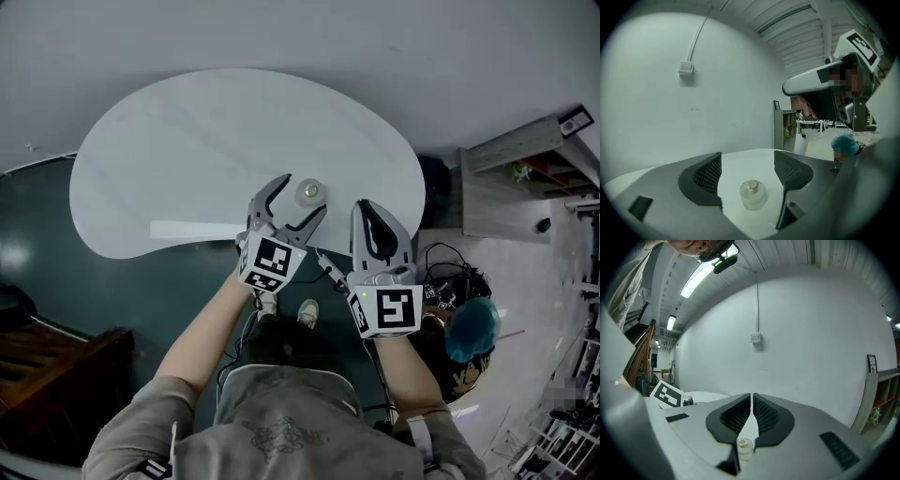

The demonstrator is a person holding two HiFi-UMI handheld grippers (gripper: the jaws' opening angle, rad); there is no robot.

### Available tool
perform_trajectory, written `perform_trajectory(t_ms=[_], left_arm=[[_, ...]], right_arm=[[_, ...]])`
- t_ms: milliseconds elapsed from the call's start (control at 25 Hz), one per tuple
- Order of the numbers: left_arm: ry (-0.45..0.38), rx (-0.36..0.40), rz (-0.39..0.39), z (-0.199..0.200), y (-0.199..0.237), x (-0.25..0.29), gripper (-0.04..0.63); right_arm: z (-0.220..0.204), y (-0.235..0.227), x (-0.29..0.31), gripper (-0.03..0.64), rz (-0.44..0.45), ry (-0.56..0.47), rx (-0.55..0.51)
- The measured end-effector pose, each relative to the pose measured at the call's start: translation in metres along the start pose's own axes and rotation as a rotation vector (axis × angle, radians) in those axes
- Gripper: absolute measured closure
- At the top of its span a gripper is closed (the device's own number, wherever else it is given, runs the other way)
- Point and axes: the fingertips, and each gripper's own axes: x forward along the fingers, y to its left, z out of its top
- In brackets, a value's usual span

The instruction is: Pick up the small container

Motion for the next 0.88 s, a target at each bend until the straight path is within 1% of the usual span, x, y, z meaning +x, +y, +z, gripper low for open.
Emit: perform_trajectory(t_ms=[320, 520, 680, 880], left_arm=[[0.065, -0.064, -0.04, -0.058, -0.002, 0.042, 0.253], [0.101, -0.088, -0.041, -0.089, -0.003, 0.063, 0.247], [0.116, -0.11, -0.049, -0.103, -0.005, 0.081, 0.244], [0.126, -0.105, -0.067, -0.112, -0.008, 0.093, 0.242]], right_arm=[[-0.049, -0.007, 0.026, 0.58, -0.023, 0.045, 0.022], [-0.079, -0.01, 0.028, 0.58, -0.036, 0.075, 0.038], [-0.101, -0.017, 0.03, 0.58, -0.055, 0.1, 0.063], [-0.119, -0.017, 0.032, 0.58, -0.068, 0.111, 0.079]])
